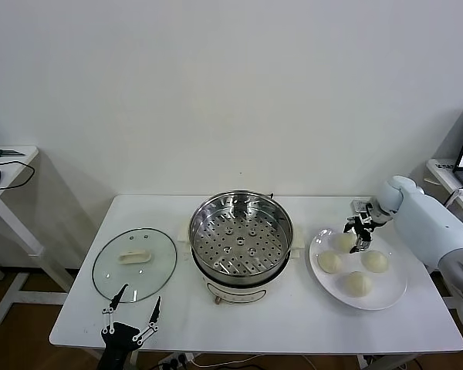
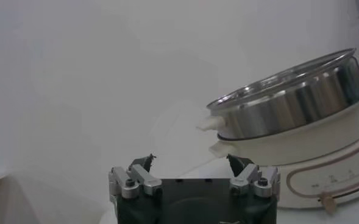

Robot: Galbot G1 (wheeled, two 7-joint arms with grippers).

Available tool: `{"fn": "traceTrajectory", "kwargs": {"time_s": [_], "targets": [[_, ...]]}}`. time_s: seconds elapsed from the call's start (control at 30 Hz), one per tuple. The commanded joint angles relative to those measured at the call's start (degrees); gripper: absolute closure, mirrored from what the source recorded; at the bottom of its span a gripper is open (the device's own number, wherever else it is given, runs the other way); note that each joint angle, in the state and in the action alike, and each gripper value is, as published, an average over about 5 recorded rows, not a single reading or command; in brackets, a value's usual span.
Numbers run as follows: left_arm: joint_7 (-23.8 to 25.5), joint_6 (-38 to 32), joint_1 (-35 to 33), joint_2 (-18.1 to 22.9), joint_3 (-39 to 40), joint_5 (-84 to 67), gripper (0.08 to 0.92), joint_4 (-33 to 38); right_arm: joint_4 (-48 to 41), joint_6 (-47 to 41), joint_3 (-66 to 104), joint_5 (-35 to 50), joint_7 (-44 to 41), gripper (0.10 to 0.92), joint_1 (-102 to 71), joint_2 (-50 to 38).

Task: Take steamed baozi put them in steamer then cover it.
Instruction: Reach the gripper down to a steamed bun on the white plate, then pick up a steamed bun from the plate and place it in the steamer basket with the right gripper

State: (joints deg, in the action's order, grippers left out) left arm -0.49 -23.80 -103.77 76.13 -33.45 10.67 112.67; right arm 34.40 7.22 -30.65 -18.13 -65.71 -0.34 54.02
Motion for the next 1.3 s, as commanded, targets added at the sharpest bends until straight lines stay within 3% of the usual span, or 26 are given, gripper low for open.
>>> {"fn": "traceTrajectory", "kwargs": {"time_s": [0.03, 0.2, 0.43, 0.67, 1.0, 1.3], "targets": [[-0.1, 0.0, 0.0, 0.0, 0.0, 0.0, 0.177, 0.2, 1.5, 0.2, -0.6, 0.4, 0.3, 0.346, 0.4, -0.5], [-0.2, 0.2, 0.1, -0.1, 0.0, 0.0, 0.177, 0.5, 8.9, 2.0, -3.5, 5.6, -1.5, 0.356, 2.5, -4.4], [-0.4, 0.3, 0.5, -0.4, 0.1, 0.0, 0.177, 0.8, 26.1, 11.3, -13.8, 10.3, -2.7, 0.364, 14.4, -10.8], [-0.4, 0.2, 0.6, -0.4, 0.6, 0.0, 0.177, 0.8, 36.6, 22.3, -26.6, 11.5, -1.9, 0.359, 30.8, -8.1], [-0.5, -0.2, 0.5, -0.4, 0.7, 0.0, 0.177, 1.2, 43.6, 29.8, -33.9, 10.0, -0.7, 0.348, 39.2, 4.6], [-1.0, -0.8, 0.3, -0.2, 0.7, -0.1, 0.177, 1.0, 39.2, 30.9, -34.2, 1.1, 1.0, 0.347, 29.9, 12.7]]}}
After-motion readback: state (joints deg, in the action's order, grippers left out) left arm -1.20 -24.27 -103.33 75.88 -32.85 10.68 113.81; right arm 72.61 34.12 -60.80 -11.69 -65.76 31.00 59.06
